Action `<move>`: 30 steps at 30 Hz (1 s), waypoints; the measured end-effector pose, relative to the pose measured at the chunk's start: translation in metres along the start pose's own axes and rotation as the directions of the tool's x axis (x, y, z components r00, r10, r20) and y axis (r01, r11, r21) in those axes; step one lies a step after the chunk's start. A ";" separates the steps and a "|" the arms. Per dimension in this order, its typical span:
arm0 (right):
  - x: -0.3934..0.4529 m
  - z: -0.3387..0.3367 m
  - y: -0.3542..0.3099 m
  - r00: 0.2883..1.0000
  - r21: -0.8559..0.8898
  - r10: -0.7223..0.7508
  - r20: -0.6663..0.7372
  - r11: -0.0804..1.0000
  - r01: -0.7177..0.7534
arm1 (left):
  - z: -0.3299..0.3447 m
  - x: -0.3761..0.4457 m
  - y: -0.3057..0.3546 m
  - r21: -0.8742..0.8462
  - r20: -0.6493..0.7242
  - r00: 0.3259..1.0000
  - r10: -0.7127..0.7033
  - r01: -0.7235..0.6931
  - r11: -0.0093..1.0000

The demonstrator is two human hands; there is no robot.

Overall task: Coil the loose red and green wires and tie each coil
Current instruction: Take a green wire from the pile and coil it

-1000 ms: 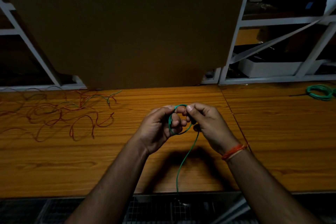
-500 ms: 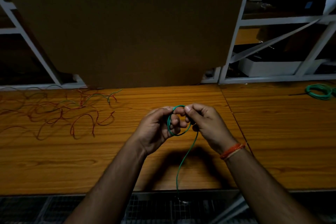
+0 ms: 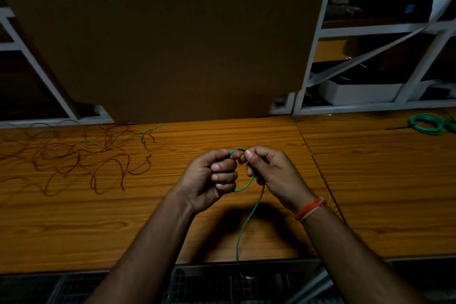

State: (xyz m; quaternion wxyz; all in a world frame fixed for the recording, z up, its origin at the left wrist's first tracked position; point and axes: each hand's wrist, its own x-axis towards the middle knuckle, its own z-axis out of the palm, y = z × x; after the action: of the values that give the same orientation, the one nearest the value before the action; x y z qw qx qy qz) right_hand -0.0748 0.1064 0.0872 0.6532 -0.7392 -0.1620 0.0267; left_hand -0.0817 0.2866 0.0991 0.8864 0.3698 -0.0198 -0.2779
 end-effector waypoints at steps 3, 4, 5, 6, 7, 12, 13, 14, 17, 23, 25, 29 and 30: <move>-0.001 -0.001 0.001 1.000 -0.010 -0.009 -0.004 1.000 0.009 | -0.001 0.002 -0.002 -0.013 -0.018 1.000 -0.004 0.004 1.000; -0.001 -0.001 0.002 1.000 -0.009 -0.009 -0.006 1.000 0.009 | -0.001 0.002 -0.003 -0.020 -0.010 1.000 0.000 0.000 1.000; -0.001 -0.001 0.002 1.000 -0.011 -0.007 -0.008 1.000 0.007 | -0.001 0.003 -0.003 -0.028 -0.004 1.000 0.006 -0.006 1.000; 0.000 -0.001 0.002 1.000 -0.012 -0.004 -0.011 1.000 0.004 | -0.001 0.003 -0.004 -0.038 -0.003 1.000 0.013 -0.013 0.999; 0.000 -0.001 0.001 1.000 -0.006 0.001 -0.010 1.000 -0.001 | -0.002 0.004 -0.004 -0.049 -0.005 1.000 0.020 -0.021 0.999; 0.001 0.002 0.008 0.995 0.118 0.096 0.032 0.988 -0.099 | -0.006 0.006 0.005 -0.200 0.035 0.996 0.083 -0.074 0.977; -0.001 0.002 0.013 0.989 0.162 0.139 0.051 0.976 -0.145 | -0.008 0.006 0.010 -0.229 0.041 0.993 0.109 -0.097 0.969; -0.003 0.003 0.020 0.982 0.206 0.176 0.067 0.960 -0.187 | -0.010 0.006 0.015 -0.256 0.047 0.989 0.138 -0.122 0.959; -0.011 0.003 0.044 0.973 0.290 0.226 0.047 0.929 -0.230 | -0.017 0.004 0.029 -0.326 0.047 0.975 0.217 -0.191 0.926; -0.033 -0.010 0.073 0.935 0.169 0.304 -0.184 0.947 -0.275 | -0.032 0.000 0.048 -0.416 -0.094 0.948 0.304 -0.315 0.853; -0.036 -0.018 0.073 0.940 -0.140 0.169 -0.295 0.966 -0.217 | -0.033 -0.003 0.049 -0.392 -0.169 0.934 0.314 -0.356 0.849; -0.034 -0.021 0.041 0.986 -0.589 -0.158 -0.048 0.802 0.100 | -0.028 0.002 0.041 -0.274 -0.260 0.909 0.326 -0.393 0.878; -0.031 -0.020 0.030 0.977 -0.616 -0.211 0.028 0.766 0.183 | -0.028 0.005 0.039 -0.223 -0.279 0.902 0.329 -0.394 0.892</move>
State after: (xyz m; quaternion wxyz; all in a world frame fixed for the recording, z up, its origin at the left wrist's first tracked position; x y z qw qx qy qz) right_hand -0.0933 0.0761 0.0550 0.3795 -0.8906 -0.2245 -0.1118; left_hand -0.0523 0.3241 0.1040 0.9612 0.2632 0.0543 -0.0617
